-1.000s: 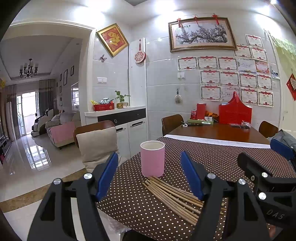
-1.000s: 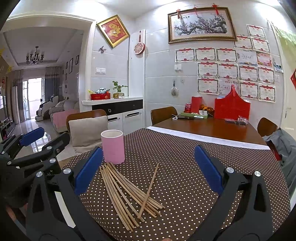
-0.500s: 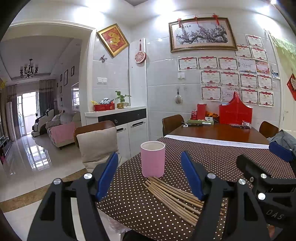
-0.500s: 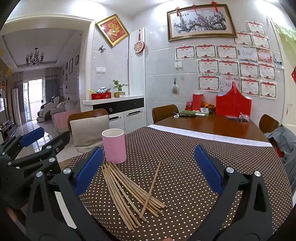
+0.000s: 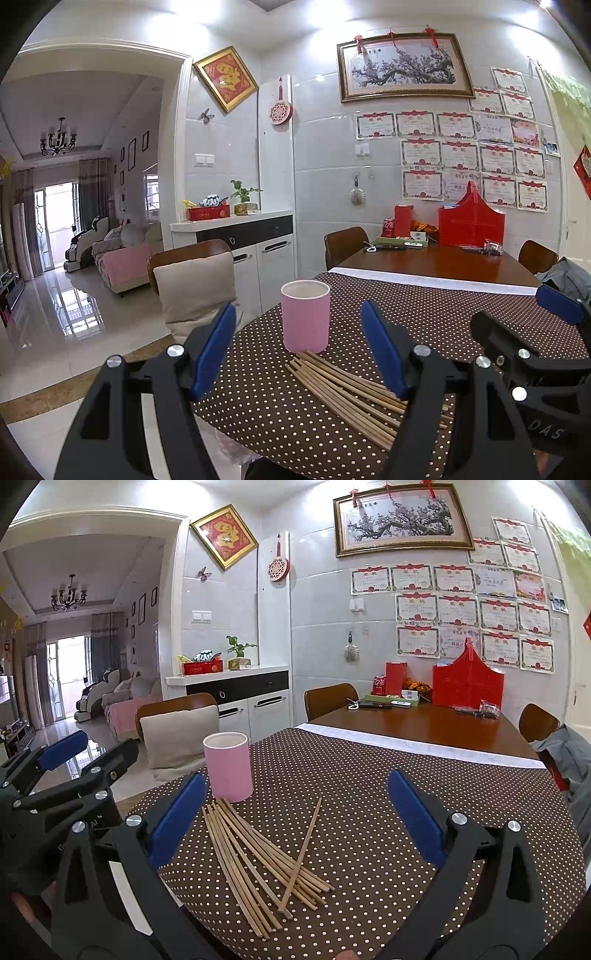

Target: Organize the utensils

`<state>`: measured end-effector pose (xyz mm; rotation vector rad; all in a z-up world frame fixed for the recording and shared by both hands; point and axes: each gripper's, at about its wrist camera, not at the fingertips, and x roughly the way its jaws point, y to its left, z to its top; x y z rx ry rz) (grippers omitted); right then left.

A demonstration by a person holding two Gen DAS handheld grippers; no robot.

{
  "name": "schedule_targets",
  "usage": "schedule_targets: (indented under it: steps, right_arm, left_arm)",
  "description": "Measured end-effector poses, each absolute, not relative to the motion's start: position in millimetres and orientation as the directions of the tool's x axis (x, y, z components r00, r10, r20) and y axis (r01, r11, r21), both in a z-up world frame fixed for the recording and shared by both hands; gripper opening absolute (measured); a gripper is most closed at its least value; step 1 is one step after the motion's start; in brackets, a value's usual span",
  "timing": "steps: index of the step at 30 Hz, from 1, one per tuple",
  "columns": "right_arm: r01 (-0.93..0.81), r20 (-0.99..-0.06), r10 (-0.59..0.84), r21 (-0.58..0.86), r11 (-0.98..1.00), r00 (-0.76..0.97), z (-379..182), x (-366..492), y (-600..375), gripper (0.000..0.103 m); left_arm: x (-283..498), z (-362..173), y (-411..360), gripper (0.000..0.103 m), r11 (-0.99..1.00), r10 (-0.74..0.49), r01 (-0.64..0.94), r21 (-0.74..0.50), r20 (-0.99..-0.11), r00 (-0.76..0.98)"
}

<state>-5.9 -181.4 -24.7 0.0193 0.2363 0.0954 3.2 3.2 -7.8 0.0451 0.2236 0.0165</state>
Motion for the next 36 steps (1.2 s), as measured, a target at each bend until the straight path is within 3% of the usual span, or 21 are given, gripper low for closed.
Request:
schedule_targets:
  steps: [8,15,18,26,29,31,32,34,36]
  right_arm:
    - [-0.058,-0.236,0.055,-0.006,0.998,0.970,-27.6,-5.4,-181.9,0.097]
    - [-0.064,-0.294,0.060,-0.003,0.998,0.954,-34.5,4.0,-185.4,0.097]
    - [-0.087,-0.331,0.084,0.006,0.996,0.940,-38.4,12.6,-189.3,0.097]
    - [-0.083,-0.536,0.091,0.038,0.996,0.839,-62.2,65.3,-220.7,0.097]
    - [-0.090,-0.614,0.106,0.056,0.994,0.782,-77.2,87.7,-226.9,0.096]
    - [-0.106,-0.655,0.134,0.082,0.991,0.744,-84.4,101.1,-227.6,0.091]
    - [-0.114,-0.670,0.148,0.095,0.989,0.728,-87.3,107.0,-227.5,0.086]
    - [-0.126,-0.706,0.176,0.123,0.984,0.686,-93.6,123.4,-226.7,0.081]
    - [-0.142,-0.733,0.200,0.141,0.980,0.650,-97.6,135.9,-223.8,0.077]
  left_arm:
    - [9.0,-12.0,-2.5,0.069,0.998,0.029,-0.016,0.055,-0.246,0.969]
    - [16.5,-20.1,-8.9,0.069,0.997,0.019,0.002,0.073,-0.286,0.958]
    - [31.0,-25.3,-6.6,0.069,0.997,-0.045,0.062,0.034,-0.378,0.925]
    - [98.0,-65.2,4.7,0.069,0.988,-0.151,0.124,-0.089,-0.671,0.726]
    - [116.6,-83.0,8.0,0.069,0.988,-0.152,0.104,-0.111,-0.729,0.667]
    - [130.0,-94.2,10.0,0.069,0.987,-0.162,0.095,-0.132,-0.764,0.625]
    - [135.2,-99.1,13.3,0.067,0.983,-0.179,0.089,-0.158,-0.777,0.603]
    - [151.1,-110.2,16.9,0.049,0.977,-0.204,0.065,-0.202,-0.814,0.544]
    - [160.8,-118.4,20.3,0.048,0.972,-0.220,0.047,-0.229,-0.827,0.518]
